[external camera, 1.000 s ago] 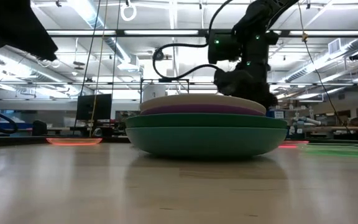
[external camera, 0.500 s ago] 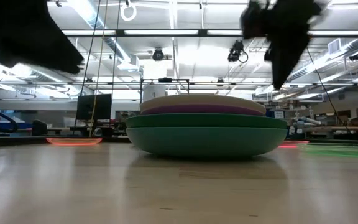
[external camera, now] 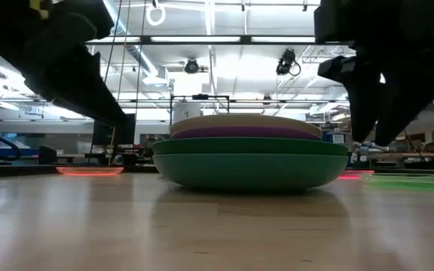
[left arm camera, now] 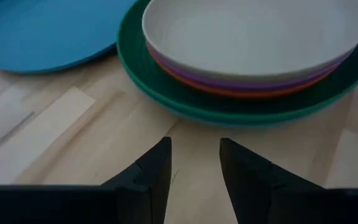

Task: Stack plastic plates
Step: Stack the stacked plates on top of the light blue plate

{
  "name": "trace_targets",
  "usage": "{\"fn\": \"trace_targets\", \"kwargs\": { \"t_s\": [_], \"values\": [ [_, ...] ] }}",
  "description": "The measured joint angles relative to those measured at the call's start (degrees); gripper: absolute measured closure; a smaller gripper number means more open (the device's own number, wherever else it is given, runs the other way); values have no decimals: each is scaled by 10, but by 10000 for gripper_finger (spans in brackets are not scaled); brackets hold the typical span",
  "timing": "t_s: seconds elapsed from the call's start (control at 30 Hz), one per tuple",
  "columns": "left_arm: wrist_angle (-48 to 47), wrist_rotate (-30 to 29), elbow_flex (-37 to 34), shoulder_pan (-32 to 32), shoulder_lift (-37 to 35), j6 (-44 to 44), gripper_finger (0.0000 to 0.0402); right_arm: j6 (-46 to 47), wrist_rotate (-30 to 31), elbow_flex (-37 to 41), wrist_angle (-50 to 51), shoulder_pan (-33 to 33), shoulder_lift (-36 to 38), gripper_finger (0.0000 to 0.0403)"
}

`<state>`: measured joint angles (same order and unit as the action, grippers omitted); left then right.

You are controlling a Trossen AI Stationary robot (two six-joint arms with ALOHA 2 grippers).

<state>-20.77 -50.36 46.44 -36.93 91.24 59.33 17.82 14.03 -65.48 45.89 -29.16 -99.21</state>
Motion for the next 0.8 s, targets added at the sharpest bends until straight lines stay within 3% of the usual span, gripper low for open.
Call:
{"fn": "trace_targets", "kwargs": {
  "t_s": [0.2,0.4,0.6,0.8],
  "values": [
    [12,2,0,-19,-1,-72,260,-52,1,-1,-4,-4,8,229],
    [-26,-28,0,-40,-17,-40,260,-79,37,14,-57,-3,8,184],
    [52,25,0,-40,-15,-67,260,-93,43,26,-85,9,8,182],
    [139,34,0,-51,-15,-122,260,-132,43,58,-130,17,8,185]
  ]
}}
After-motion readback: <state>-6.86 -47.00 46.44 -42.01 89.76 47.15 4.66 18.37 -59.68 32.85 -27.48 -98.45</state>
